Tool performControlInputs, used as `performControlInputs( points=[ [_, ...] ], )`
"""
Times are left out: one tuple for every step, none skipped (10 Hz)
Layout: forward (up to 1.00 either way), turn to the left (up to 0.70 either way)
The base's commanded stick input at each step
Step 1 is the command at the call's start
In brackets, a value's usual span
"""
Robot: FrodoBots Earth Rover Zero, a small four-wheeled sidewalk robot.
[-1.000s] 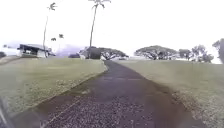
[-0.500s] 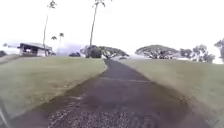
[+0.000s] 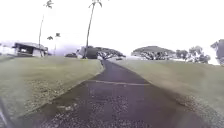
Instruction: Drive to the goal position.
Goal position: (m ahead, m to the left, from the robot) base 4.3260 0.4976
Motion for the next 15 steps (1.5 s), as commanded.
performControlInputs(
  points=[
    [0.70,0.00],
    [0.70,0.00],
    [0.70,0.00],
    [0.70,0.00],
    [0.70,-0.04],
    [0.70,-0.29],
    [0.70,-0.35],
    [0.70,-0.34],
    [0.70,-0.30],
    [0.70,-0.02],
    [0.70,0.00],
    [0.70,0.00],
    [0.70,0.00],
    [0.70,0.00],
    [0.70,0.00]
  ],
)
